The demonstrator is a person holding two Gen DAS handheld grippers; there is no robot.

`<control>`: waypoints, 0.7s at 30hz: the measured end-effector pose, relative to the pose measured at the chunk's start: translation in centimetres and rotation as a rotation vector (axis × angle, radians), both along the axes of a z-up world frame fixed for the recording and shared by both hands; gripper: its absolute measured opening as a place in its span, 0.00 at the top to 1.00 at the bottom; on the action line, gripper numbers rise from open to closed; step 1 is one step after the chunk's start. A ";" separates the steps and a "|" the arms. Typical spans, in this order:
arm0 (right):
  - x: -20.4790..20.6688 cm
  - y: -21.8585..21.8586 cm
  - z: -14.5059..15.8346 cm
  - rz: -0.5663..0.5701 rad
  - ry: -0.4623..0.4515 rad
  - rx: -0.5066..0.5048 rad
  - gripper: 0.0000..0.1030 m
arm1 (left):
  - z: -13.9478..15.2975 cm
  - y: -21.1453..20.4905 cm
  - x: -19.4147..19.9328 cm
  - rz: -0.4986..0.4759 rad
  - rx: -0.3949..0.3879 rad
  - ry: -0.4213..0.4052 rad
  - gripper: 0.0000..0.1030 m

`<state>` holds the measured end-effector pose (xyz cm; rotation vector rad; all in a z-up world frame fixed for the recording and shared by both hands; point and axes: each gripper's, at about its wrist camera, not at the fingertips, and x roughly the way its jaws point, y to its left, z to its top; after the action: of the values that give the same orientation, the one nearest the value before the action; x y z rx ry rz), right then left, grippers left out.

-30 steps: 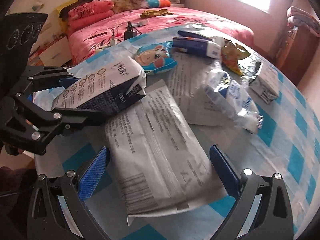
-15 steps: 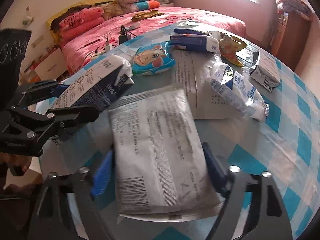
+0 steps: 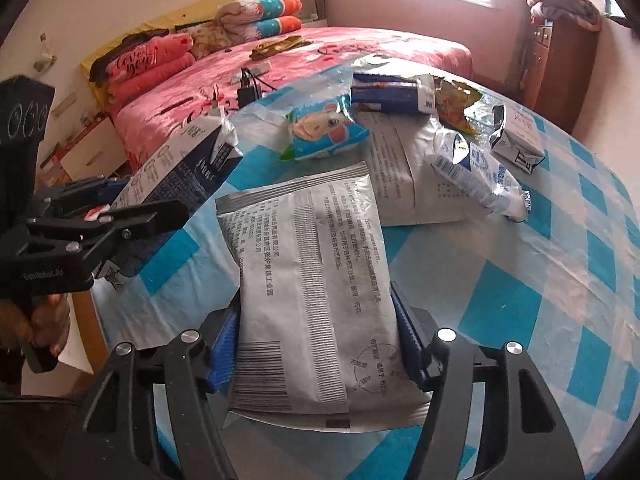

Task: Collect trash
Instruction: 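Carry carton and packet over the orange bucket with both tools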

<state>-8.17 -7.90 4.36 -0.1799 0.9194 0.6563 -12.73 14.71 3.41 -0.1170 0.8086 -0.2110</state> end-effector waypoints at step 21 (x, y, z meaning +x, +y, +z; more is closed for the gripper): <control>-1.7 10.9 5.3 0.210 -0.005 0.125 0.36 | 0.2 11.1 -6.8 0.316 0.057 -0.011 0.38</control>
<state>-9.84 2.98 9.67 -0.1678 0.8589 0.9050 -19.56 25.81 3.64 -0.1881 0.7731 0.1096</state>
